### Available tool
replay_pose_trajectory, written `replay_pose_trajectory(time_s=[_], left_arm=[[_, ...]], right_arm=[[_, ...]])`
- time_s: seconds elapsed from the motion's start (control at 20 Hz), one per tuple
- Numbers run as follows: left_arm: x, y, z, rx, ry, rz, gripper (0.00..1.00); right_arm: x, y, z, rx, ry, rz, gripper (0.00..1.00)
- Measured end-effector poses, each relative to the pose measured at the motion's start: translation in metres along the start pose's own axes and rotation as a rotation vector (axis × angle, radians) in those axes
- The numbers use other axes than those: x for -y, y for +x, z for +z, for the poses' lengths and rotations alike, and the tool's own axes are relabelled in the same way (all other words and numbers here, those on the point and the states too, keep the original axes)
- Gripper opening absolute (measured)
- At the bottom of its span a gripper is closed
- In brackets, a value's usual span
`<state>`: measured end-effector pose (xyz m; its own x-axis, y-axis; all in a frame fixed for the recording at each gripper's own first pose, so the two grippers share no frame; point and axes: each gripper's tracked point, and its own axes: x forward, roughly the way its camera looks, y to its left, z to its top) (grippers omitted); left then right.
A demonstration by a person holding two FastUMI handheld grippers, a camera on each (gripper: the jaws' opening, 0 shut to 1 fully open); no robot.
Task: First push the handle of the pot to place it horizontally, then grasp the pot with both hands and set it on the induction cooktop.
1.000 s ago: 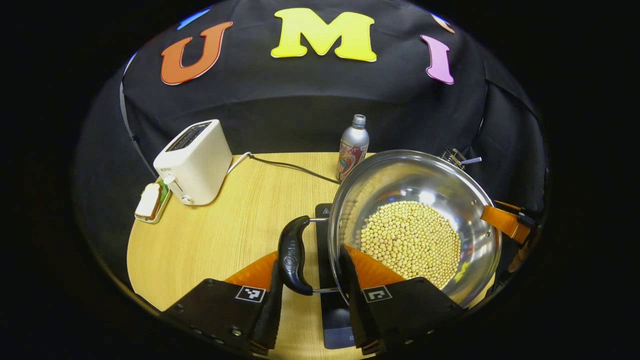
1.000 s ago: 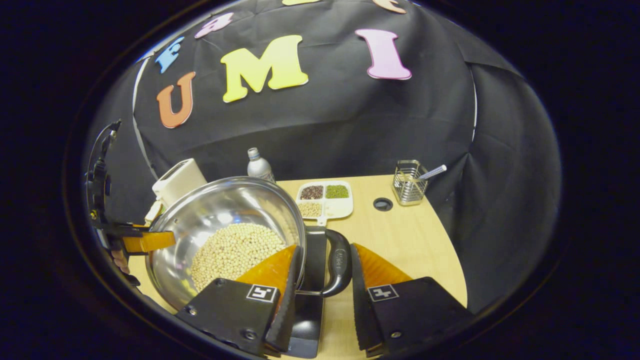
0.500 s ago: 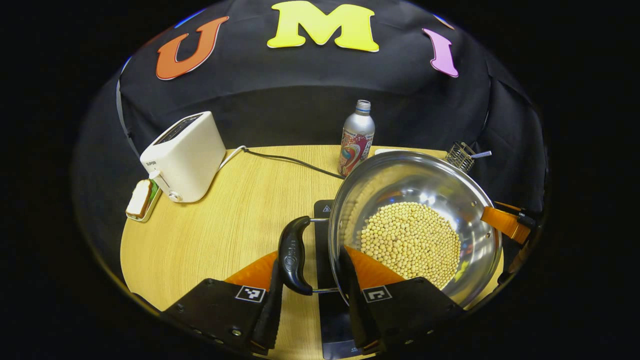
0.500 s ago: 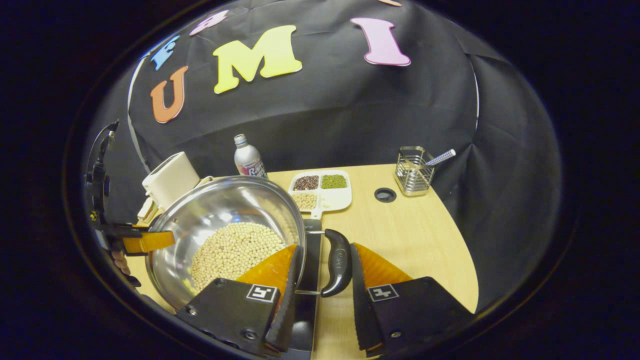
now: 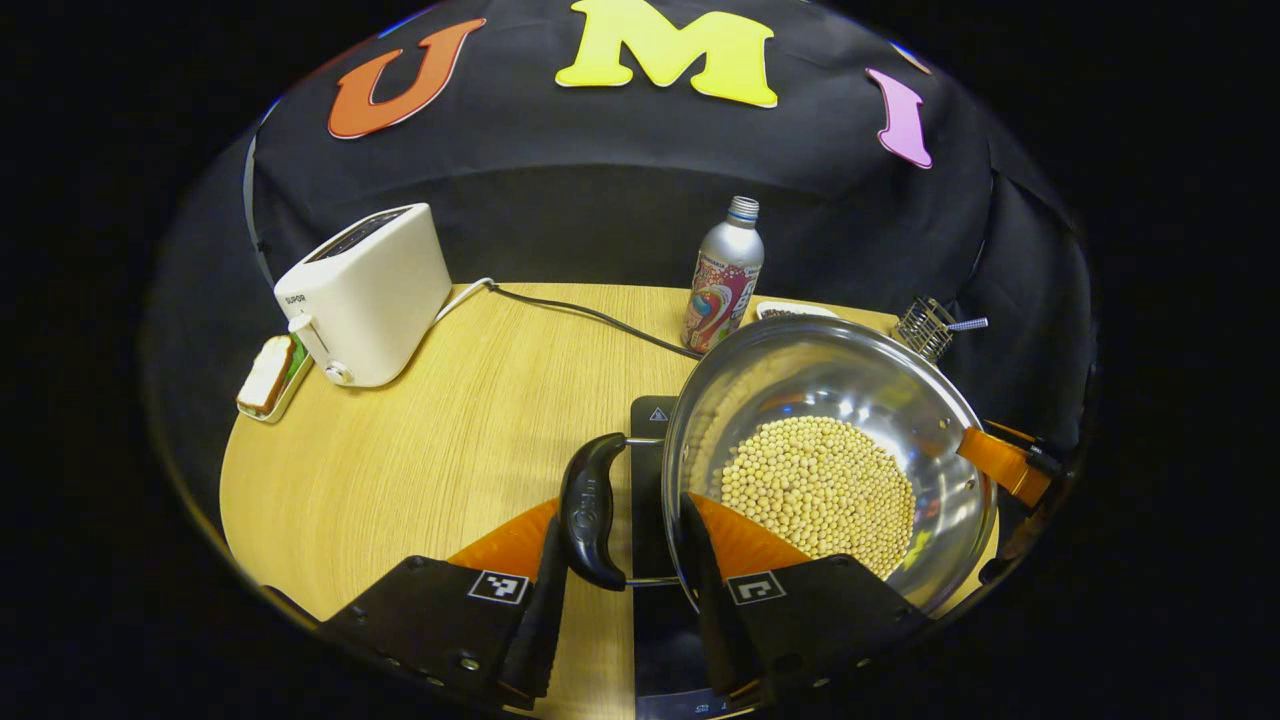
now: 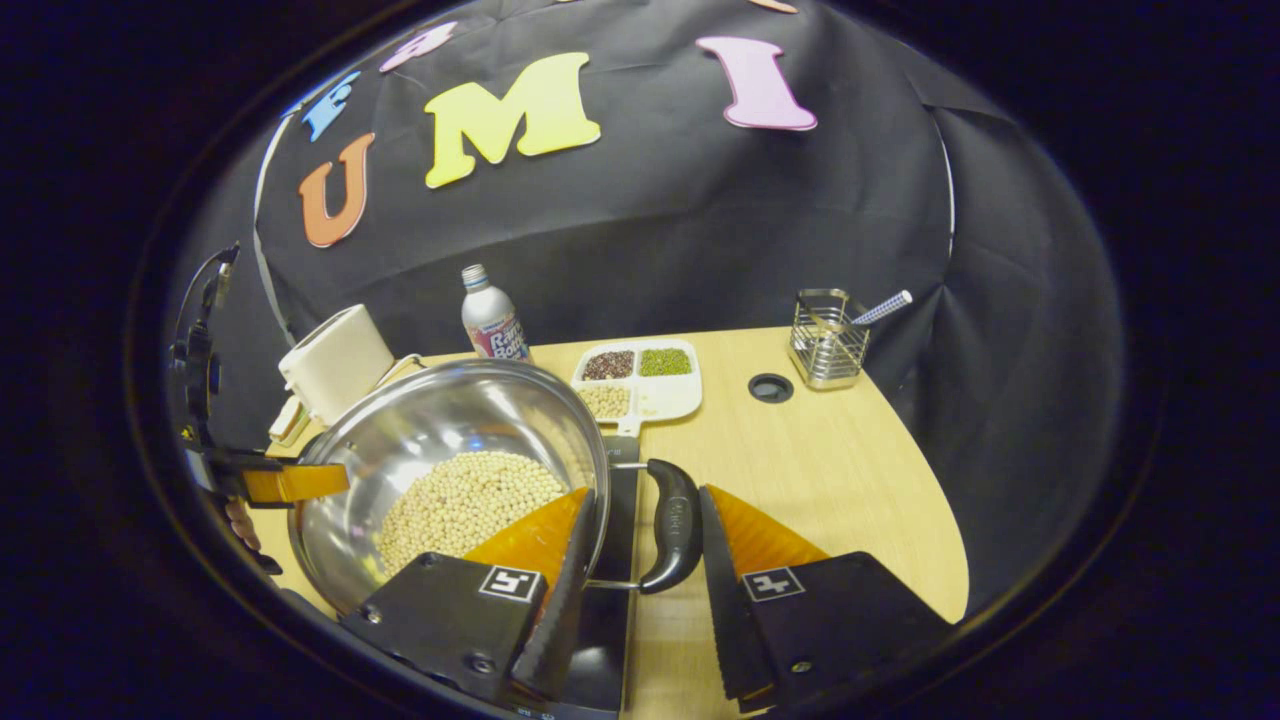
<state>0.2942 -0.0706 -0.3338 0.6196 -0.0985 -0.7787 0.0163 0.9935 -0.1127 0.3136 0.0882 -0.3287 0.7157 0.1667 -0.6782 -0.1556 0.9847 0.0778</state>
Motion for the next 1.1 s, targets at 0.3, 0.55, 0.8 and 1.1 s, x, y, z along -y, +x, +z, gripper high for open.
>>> replay_pose_trajectory(time_s=[0.3,0.55,0.8,1.1], left_arm=[[-0.001,-0.008,-0.001,0.049,-0.010,0.002,0.75],[0.003,-0.040,-0.005,0.113,-0.022,-0.028,0.89],[-0.002,-0.082,-0.013,0.246,0.014,0.013,0.94],[0.015,-0.148,-0.030,0.409,0.044,0.018,0.98]], right_arm=[[0.005,-0.005,-0.001,0.053,-0.028,-0.054,0.71],[0.002,-0.038,-0.002,0.119,-0.019,-0.062,0.84],[-0.007,-0.090,-0.007,0.210,-0.013,-0.052,0.85],[-0.016,-0.157,-0.020,0.327,-0.044,-0.060,0.87]])
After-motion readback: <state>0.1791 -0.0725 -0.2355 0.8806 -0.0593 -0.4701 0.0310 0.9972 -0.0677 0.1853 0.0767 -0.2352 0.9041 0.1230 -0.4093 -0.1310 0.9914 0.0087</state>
